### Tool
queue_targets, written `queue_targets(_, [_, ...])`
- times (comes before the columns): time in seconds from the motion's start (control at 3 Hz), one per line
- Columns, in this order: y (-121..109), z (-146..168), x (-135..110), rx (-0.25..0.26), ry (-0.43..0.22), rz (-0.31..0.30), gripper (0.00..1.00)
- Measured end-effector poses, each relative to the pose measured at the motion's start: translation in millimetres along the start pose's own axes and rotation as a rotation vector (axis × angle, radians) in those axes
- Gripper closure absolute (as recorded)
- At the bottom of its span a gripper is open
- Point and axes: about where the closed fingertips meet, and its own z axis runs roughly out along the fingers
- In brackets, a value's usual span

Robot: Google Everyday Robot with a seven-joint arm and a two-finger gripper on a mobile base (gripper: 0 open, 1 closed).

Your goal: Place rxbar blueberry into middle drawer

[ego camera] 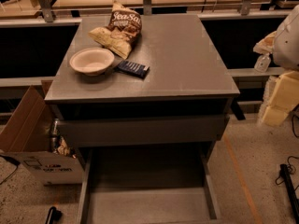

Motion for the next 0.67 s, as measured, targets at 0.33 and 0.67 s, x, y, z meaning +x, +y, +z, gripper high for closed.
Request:
queue_targets(0.33, [0,0,0,0.0,0.0,0.0,0.0])
queue_targets(0.67, [-34,22,-30,-0.017,-0.033,-0.02,0.0])
